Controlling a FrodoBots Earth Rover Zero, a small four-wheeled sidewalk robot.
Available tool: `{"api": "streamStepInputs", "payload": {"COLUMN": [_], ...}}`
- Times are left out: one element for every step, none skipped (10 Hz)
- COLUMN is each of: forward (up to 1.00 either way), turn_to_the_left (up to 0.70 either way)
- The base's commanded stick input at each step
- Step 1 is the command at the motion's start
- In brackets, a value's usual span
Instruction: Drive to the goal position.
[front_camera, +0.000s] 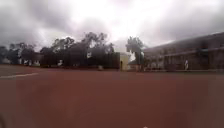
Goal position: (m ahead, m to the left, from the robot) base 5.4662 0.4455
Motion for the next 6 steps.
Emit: {"api": "streamStepInputs", "payload": {"forward": [0.70, 0.70, 0.70, 0.70, 0.70, 0.70], "turn_to_the_left": [0.00, 0.00, 0.00, 0.00, 0.00, 0.00]}}
